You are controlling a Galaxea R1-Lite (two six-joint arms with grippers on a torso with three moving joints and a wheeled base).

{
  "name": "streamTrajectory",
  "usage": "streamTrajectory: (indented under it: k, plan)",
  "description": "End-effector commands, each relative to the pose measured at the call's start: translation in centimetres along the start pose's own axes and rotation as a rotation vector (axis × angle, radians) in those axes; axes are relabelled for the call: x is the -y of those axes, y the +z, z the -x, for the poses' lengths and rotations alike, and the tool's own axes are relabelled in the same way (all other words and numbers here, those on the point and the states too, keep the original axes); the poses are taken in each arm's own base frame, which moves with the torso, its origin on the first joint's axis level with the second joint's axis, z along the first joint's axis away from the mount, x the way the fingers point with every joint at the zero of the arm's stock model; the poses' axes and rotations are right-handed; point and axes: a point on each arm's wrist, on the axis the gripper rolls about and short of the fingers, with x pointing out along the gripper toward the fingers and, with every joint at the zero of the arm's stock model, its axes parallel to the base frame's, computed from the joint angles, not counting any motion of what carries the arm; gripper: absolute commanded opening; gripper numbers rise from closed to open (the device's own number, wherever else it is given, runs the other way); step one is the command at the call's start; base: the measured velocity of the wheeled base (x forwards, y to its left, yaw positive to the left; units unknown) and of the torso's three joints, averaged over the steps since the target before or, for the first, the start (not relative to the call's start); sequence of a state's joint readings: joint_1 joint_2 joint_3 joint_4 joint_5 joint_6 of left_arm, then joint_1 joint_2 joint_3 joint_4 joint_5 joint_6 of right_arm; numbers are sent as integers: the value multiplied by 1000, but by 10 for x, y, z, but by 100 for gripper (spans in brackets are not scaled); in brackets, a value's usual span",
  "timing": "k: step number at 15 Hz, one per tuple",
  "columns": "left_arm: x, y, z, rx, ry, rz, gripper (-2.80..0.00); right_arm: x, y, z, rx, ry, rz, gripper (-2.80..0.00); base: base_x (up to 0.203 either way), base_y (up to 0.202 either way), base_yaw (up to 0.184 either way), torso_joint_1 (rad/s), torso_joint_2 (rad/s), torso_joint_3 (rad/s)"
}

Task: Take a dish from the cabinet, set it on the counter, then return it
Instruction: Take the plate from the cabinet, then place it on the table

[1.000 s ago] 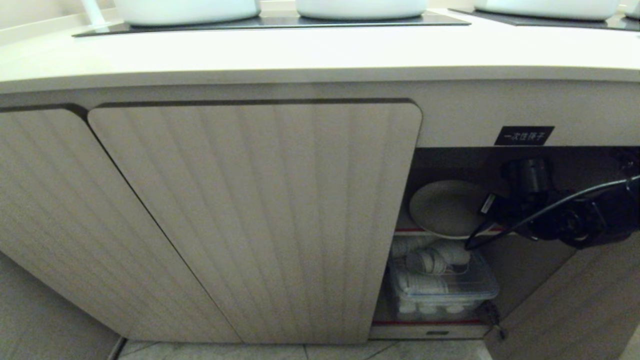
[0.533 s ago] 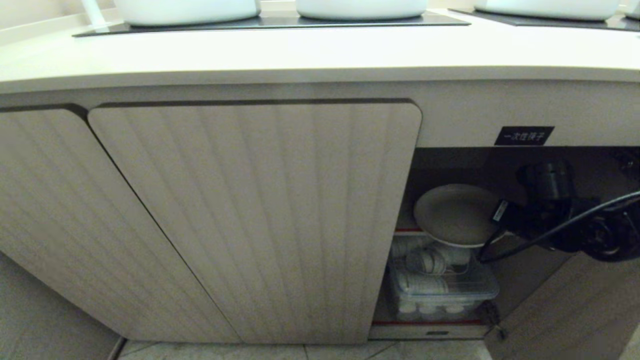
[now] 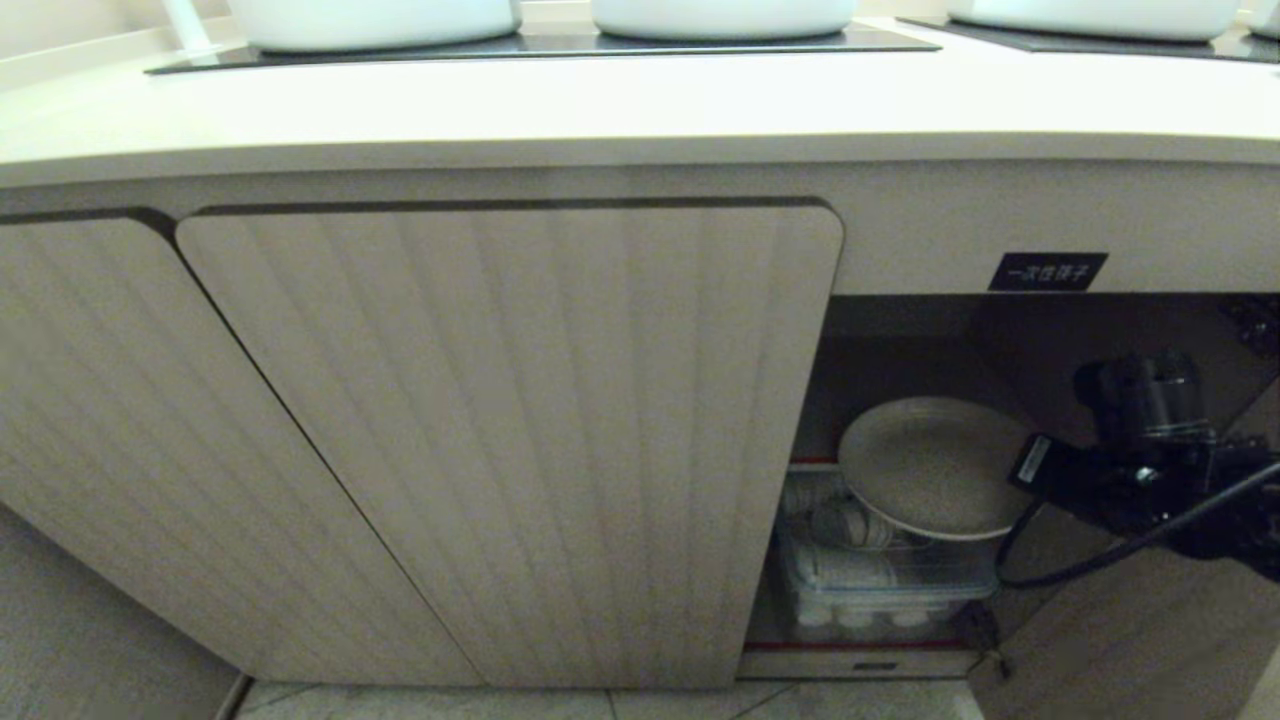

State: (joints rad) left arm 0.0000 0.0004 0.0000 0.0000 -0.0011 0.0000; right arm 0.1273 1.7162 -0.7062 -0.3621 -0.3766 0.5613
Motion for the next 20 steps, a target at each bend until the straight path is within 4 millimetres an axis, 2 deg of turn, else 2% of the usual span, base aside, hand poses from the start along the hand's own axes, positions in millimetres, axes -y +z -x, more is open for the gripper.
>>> streamTrajectory:
  k: [1, 6, 12, 20]
  plan:
    - [0, 0, 0, 0, 0, 0, 0, 1, 1, 12, 17, 20, -8, -280, 0, 0, 0, 0, 0, 0]
    - [0, 0, 0, 0, 1, 0, 0, 2, -3, 33, 25, 67, -2, -280, 0, 0, 0, 0, 0, 0]
    - [0, 0, 0, 0, 0, 0, 0, 14, -22, 60, -6, 116, 33, -280, 0, 0, 0, 0, 0, 0]
    - [0, 0, 0, 0, 0, 0, 0, 46, -48, 100, -44, 158, 72, -280, 0, 0, 0, 0, 0, 0]
